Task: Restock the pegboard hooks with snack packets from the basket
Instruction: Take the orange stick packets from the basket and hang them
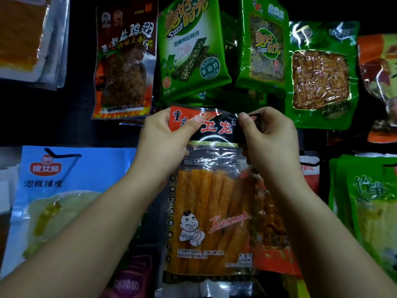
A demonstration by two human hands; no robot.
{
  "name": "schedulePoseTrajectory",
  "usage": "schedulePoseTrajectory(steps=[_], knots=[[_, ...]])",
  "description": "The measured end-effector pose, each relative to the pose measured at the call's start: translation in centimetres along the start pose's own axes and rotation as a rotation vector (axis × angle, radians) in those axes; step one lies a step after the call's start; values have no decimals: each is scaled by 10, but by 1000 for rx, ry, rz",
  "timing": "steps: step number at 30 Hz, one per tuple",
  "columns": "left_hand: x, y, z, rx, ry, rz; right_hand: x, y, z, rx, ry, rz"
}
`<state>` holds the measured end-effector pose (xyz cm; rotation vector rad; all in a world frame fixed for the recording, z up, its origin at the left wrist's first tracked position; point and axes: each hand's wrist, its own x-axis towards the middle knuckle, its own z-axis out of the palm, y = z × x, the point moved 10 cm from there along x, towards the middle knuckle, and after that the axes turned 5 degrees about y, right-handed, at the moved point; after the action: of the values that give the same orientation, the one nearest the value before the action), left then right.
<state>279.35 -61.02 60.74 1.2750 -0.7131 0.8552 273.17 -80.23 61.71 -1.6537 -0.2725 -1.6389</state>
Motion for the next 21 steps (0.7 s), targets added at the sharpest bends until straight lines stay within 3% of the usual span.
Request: schedulePoseTrajectory(steps=[7, 14, 17, 21], knots=[[2, -5, 9, -18, -48, -41, 3, 0, 0, -191, -6, -48], [-4, -52, 2, 15, -32, -141, -23, -13, 27, -461, -99, -260], [-8, -80, 3, -11, -29, -218, -37, -7, 32, -411, -96, -275], [-13, -115, 2, -26, -11, -303, -59, 27, 47, -335, -122, -160]])
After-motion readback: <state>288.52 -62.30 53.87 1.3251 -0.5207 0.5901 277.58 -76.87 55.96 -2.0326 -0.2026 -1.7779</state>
